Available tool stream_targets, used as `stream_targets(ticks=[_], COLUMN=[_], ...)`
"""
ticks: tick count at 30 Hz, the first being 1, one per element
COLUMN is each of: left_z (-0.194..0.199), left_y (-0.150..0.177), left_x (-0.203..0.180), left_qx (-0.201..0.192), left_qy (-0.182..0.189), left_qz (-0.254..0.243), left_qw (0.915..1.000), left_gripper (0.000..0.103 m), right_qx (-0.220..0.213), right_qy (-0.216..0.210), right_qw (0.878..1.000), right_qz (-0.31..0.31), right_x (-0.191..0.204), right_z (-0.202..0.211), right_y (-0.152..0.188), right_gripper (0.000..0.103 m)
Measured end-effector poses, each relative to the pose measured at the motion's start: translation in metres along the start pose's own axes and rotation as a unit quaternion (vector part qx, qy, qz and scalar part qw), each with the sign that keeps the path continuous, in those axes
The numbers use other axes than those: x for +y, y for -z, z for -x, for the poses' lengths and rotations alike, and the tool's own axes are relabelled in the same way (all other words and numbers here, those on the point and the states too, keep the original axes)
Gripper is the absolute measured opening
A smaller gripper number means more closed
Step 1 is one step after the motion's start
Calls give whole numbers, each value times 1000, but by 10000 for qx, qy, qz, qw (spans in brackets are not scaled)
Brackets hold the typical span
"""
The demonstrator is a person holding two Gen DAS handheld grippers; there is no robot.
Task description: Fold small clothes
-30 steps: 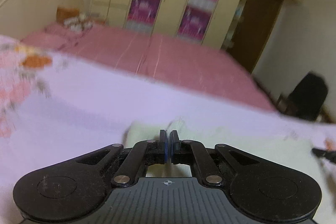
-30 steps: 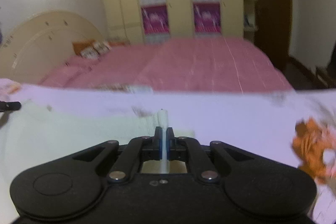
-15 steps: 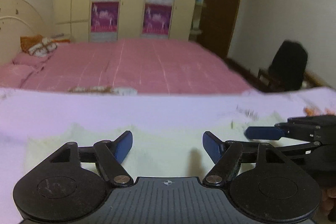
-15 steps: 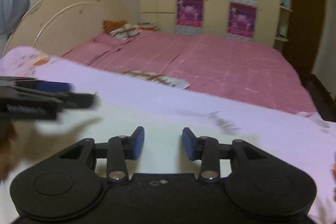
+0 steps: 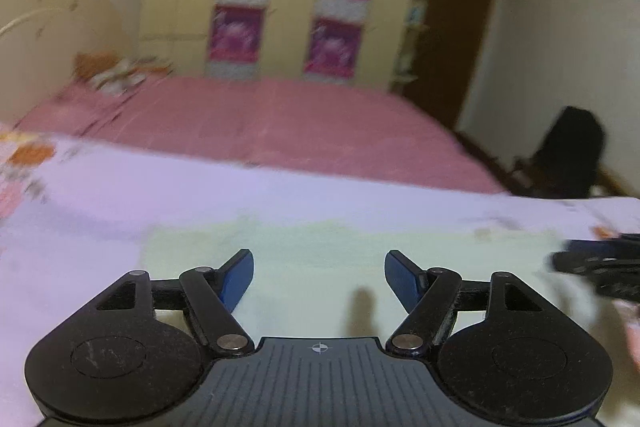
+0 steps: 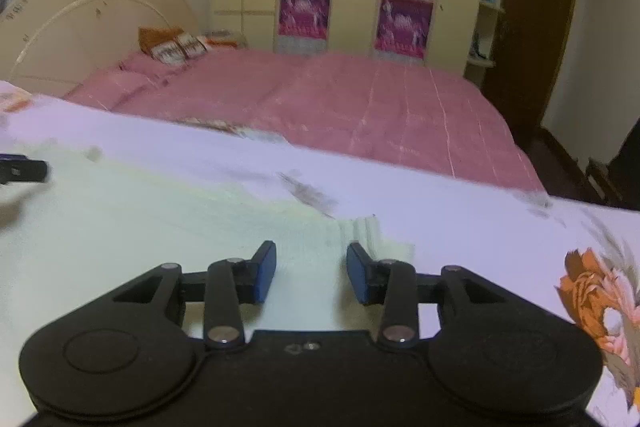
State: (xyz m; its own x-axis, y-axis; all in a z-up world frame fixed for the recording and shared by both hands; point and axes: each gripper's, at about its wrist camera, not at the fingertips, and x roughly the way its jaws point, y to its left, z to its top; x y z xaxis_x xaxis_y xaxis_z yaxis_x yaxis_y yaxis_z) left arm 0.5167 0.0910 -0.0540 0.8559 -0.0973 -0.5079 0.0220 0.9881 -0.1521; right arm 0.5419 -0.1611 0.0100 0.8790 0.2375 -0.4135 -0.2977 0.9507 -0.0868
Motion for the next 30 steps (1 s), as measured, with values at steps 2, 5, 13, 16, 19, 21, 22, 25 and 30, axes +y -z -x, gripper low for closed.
stream_targets(ticks=[2,5,13,16,19,21,22,25,30], left_z=[7,10,46,55,73,84,88,94,94], left_y=[5,19,51,54,51,55,59,75,92], left_x=[-19,-43,-10,-2,-23,-46,-54,-74,-77], left_qx=[16,202,217,167,70,15,64,220,497], left_qy=[137,225,-78,-174,-148,90,159,273,136], left_qz=[-86,-225,-113,-106,-199,-431,-517,-660,-529], left_qw=[9999,9993,9997,9997,9997,9990,9985,9972,9973], left_gripper=[72,72,72,72,72,72,72,73,72], right_qx=[-147,-162,159,247,198,-91,-139,-137,268], right_qy=[-272,-665,-140,132,234,-37,-218,-638,-671], right_qw=[9994,9974,9995,9996,9995,9999,9995,9979,9974], right_qz=[139,207,250,-22,-37,-125,-154,-10,50], right_x=[16,40,37,14,22,33,40,60,81], right_z=[13,24,37,41,50,67,75,86,84], right_y=[5,15,39,42,35,32,34,49,67], right_gripper=[38,38,40,40,40,41,41,41,37])
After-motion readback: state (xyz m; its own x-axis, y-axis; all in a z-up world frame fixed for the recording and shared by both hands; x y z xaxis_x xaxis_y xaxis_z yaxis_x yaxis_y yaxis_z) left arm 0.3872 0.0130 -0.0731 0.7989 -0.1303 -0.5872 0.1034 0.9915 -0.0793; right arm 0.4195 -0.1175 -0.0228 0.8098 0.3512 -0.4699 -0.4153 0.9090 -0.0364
